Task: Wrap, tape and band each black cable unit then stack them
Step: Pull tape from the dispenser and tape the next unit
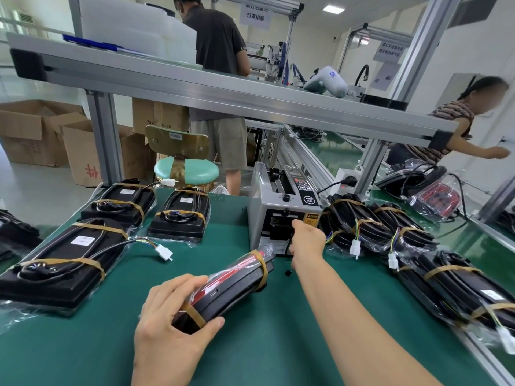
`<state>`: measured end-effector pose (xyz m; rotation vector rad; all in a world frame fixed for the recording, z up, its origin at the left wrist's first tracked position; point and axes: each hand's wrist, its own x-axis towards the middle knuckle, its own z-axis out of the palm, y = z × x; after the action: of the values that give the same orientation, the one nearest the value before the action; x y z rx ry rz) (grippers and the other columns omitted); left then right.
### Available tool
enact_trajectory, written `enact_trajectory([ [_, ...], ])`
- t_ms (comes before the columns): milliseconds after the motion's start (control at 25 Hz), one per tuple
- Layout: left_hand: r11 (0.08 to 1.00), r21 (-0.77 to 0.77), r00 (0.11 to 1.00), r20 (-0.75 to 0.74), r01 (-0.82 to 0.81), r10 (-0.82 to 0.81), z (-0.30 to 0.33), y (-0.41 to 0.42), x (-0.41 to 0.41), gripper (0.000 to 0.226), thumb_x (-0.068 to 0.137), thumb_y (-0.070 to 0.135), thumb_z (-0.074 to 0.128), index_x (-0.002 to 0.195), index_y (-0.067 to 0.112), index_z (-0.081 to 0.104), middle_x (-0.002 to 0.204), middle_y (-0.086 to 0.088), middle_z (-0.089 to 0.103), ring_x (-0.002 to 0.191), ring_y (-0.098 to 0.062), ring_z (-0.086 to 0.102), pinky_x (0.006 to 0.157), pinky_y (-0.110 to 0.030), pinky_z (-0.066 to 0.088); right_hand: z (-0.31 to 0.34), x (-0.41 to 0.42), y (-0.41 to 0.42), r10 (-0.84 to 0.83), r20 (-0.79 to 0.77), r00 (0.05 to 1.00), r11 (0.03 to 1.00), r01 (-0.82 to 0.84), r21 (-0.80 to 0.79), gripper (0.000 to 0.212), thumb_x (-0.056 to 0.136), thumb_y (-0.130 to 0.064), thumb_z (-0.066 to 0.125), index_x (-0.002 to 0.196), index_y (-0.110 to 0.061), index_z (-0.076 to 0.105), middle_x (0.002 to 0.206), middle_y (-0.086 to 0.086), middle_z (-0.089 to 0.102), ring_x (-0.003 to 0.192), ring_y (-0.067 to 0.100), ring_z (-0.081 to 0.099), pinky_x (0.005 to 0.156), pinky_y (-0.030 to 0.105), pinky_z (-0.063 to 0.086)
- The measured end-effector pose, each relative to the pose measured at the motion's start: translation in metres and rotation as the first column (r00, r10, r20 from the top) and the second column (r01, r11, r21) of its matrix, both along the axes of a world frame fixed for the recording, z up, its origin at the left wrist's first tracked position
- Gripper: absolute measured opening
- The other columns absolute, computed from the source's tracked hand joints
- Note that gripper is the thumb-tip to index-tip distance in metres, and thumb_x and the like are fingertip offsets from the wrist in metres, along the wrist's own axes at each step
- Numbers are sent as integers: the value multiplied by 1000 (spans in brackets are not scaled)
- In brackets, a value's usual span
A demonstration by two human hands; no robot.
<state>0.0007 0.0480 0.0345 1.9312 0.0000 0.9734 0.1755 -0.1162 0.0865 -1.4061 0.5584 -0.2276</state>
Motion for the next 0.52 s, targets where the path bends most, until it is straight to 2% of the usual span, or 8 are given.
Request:
enact_trajectory([
  [40, 1000, 2, 1000, 2, -3, 3, -1, 0, 0, 58, 41, 22, 79, 98, 23, 69, 102, 11, 62, 102, 3, 50, 89, -33, 43, 0, -5, -2, -1, 39, 999, 995, 5, -96, 14, 89, -13, 60, 80, -5, 67, 61, 6, 57, 55, 25, 49, 57, 32, 45],
  [80, 1000, 2, 1000, 3, -6, 6, -2, 0, 1, 58, 41, 23, 79, 98, 24, 69, 103, 12, 62, 102, 3, 50, 90, -32, 42, -1, -9, -3, 0, 67, 998, 978, 14, -210, 16, 90, -15, 59, 85, -3, 69, 74, 8, 66, 72, 29, 58, 69, 36, 51],
  [120, 1000, -1, 1000, 5, -7, 7, -3, 0, 1, 58, 41, 23, 79, 98, 24, 69, 103, 12, 62, 102, 4, 50, 91, -31, 42, -3, -10, -3, 3, 78, 997, 945, 23, -325, 19, 90, -16, 59, 85, -2, 69, 83, 10, 68, 84, 27, 59, 79, 39, 52],
  [200, 1000, -6, 1000, 10, -3, 3, -3, 1, 1, 58, 41, 23, 80, 98, 24, 69, 104, 13, 62, 103, 4, 50, 92, -29, 41, -5, -9, -1, 7, 77, 997, 882, 30, -470, 23, 91, -20, 59, 83, -1, 70, 82, 12, 70, 81, 28, 61, 83, 40, 52],
  [280, 1000, 1, 1000, 17, 5, -5, -4, 1, 2, 58, 41, 22, 80, 98, 23, 69, 102, 11, 62, 102, 2, 50, 92, -28, 41, -2, -3, 1, 0, 44, 999, 877, 21, -480, 25, 90, -22, 61, 74, -4, 68, 73, 7, 69, 72, 25, 61, 75, 38, 53],
  [360, 1000, -1, 1000, 20, 11, -11, -4, 1, 3, 58, 41, 22, 80, 98, 23, 69, 100, 8, 63, 101, 1, 50, 91, -30, 42, 0, 5, 2, -20, 1, 1000, 897, 18, -442, 25, 88, -23, 66, 65, -13, 65, 70, 1, 65, 70, 26, 60, 59, 28, 47],
  [440, 1000, -10, 1000, 21, 15, -15, -4, 2, 3, 58, 41, 22, 80, 97, 21, 70, 101, 9, 63, 102, 2, 50, 90, -30, 42, 1, 15, 3, -43, -29, 999, 934, 30, -356, 19, 84, -20, 71, 66, -18, 65, 74, 2, 61, 76, 25, 60, 62, 27, 45],
  [520, 1000, -17, 1000, 22, 20, -19, -3, 2, 3, 58, 40, 22, 80, 98, 22, 70, 101, 9, 63, 102, 2, 50, 89, -32, 43, 0, 21, 4, -83, -67, 994, 967, 64, -247, 21, 80, -16, 74, 64, -19, 61, 72, 3, 60, 71, 25, 58, 64, 29, 46],
])
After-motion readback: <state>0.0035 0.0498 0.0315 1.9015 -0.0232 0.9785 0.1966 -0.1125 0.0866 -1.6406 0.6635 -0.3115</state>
